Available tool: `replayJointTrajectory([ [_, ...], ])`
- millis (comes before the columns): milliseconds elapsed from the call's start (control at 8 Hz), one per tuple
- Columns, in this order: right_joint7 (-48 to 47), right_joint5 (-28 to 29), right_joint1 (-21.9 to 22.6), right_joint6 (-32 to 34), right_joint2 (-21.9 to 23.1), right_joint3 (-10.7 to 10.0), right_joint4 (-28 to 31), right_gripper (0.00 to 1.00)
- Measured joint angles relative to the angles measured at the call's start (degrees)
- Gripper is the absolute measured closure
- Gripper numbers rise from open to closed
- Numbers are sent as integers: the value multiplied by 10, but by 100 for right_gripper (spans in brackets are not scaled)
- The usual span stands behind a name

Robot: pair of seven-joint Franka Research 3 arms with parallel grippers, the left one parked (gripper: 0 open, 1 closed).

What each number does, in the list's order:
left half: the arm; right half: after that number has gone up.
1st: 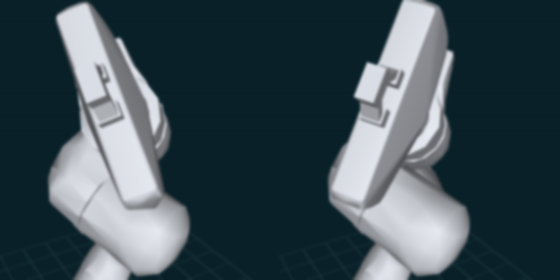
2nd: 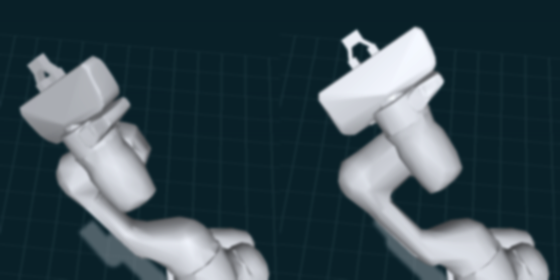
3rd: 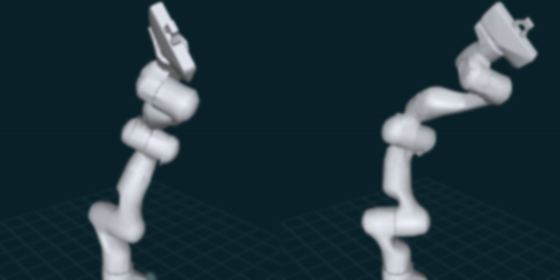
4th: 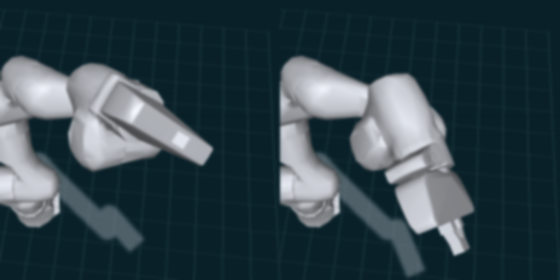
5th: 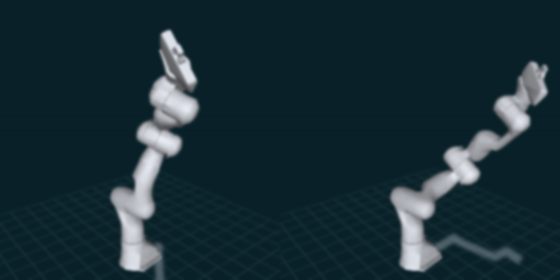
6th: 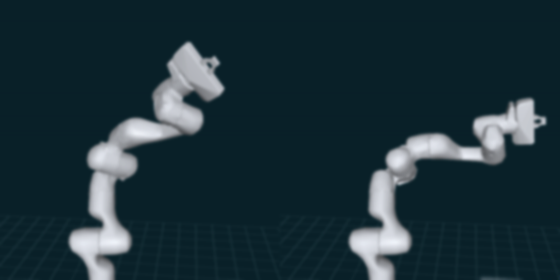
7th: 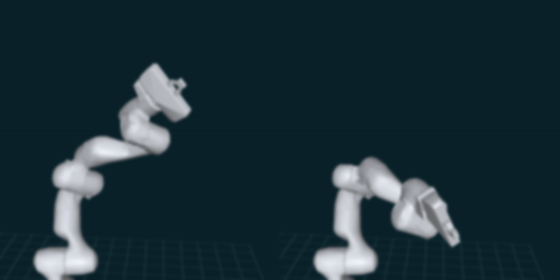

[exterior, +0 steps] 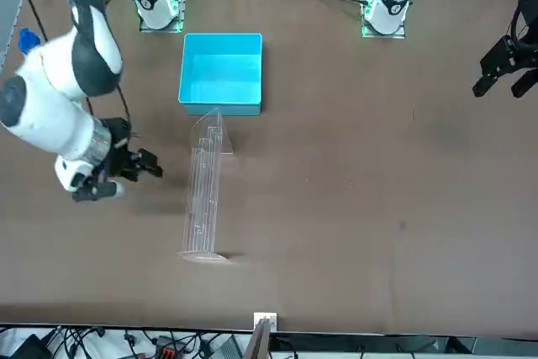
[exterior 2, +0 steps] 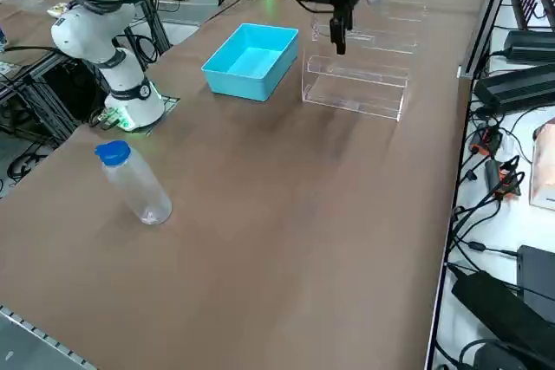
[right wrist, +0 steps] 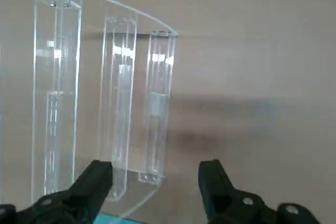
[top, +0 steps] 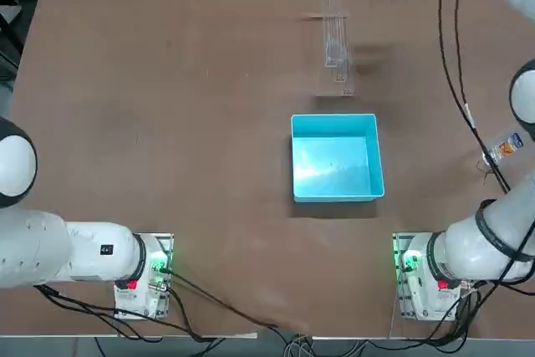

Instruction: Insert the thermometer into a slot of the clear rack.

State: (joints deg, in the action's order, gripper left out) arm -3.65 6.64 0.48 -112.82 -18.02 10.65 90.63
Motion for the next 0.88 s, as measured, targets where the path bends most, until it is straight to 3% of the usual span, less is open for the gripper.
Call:
replayJointTrajectory([
  [250, 0, -18, -1, 41, 46, -7, -1, 0],
  [875, 7, -39, -15, 152, 145, -63, -3, 0],
])
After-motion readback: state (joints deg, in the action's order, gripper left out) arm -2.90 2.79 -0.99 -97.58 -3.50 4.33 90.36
